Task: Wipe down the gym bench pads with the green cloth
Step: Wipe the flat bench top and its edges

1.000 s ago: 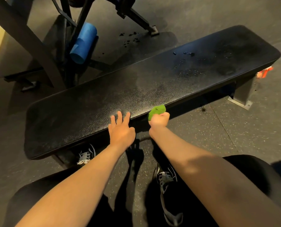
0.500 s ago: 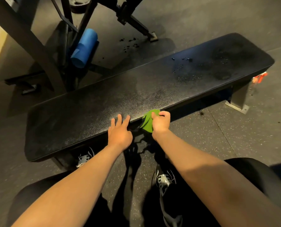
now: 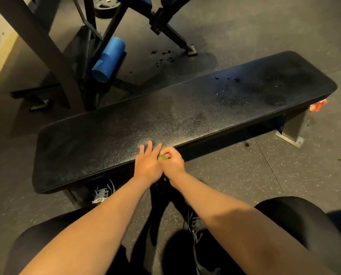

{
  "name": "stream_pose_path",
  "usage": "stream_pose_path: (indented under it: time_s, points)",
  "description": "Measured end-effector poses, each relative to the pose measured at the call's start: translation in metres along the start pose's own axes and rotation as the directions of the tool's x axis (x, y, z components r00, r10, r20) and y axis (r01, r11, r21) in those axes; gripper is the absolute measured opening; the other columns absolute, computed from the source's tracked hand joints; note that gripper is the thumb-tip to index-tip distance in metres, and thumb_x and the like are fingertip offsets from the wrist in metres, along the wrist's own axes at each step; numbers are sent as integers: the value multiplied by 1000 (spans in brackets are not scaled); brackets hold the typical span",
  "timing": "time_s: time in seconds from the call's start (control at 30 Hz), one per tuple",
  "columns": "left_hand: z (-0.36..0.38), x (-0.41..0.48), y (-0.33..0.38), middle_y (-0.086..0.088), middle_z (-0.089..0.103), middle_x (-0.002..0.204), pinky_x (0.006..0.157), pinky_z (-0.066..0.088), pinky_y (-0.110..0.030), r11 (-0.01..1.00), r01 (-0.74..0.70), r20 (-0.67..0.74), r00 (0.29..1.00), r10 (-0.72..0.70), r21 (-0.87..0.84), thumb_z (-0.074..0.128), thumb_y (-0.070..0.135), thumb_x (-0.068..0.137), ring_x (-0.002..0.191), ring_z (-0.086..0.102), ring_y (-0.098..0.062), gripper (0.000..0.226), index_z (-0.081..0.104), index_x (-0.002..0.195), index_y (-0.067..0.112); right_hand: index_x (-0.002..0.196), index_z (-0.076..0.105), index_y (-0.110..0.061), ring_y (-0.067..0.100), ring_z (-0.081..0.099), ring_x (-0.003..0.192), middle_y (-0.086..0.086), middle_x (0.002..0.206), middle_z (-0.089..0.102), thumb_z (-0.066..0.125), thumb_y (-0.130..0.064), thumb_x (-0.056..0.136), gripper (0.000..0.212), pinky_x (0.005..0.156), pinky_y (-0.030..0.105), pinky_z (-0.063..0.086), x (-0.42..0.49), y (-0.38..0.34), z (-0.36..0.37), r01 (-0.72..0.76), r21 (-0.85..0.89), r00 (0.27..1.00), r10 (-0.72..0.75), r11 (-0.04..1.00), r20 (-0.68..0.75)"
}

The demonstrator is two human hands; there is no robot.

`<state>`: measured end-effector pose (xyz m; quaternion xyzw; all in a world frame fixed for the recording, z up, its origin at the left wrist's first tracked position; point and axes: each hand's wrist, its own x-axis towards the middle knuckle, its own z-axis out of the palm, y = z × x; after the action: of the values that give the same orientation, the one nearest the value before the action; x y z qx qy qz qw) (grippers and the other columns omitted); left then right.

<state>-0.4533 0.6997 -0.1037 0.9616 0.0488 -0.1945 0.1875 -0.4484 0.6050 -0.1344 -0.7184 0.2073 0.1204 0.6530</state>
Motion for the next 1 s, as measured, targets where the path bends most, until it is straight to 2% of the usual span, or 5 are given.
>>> stream_pose_path:
  time_s: [0.37, 0.5, 0.63, 0.73, 1.0]
  points:
    - [-3, -1, -2, -1, 15, 168, 124, 16, -42, 999, 18, -87, 996, -21, -27, 47, 12, 95, 154, 8, -27, 68, 27, 158, 28, 105, 56, -17, 6, 44, 82, 1, 116, 44, 56, -9, 94, 13, 75, 15, 29, 28, -53, -59, 270, -285, 885, -353, 920, -302]
    - [-10, 4, 4, 2, 30, 158, 112, 29, -45, 998, 58, -134, 989, -58, -3, 47, 24, 97, 141, 25, -28, 60, 32, 154, 34, 105, 63, -22, 5, 46, 99, 0, 120, 48, 56, -6, 91, 22, 86, 8, 33, 38, -65, -48, 515, -474, 841, -528, 714, 117]
    - [-14, 16, 6, 1, 29, 155, 105, 32, -42, 993, 85, -161, 984, -72, 78, 49, 25, 98, 130, 32, -30, 62, 26, 155, 33, 128, 58, -17, 30, 36, 130, 6, 139, 50, 54, -17, 96, 32, 112, 39, 29, 52, -43, -33, 683, -675, 705, -494, 281, 508]
    - [-9, 22, 6, 4, 6, 167, 110, 28, -43, 979, 119, -125, 987, -99, 163, 50, 27, 99, 135, 26, -31, 69, 14, 158, 35, 137, 50, -18, 34, 24, 143, 8, 149, 40, 57, -12, 93, 45, 118, 46, 23, 70, -32, -40, 717, -678, 659, -474, 162, 583]
    - [-16, 23, 4, 7, 3, 167, 112, 27, -48, 985, 80, -94, 993, -66, 155, 51, 24, 101, 137, 22, -29, 66, 17, 155, 36, 71, 45, -24, 27, 45, 85, -3, 81, 46, 50, 4, 53, 34, 84, 40, 38, 113, -64, -111, 526, -799, 748, -607, 293, 270]
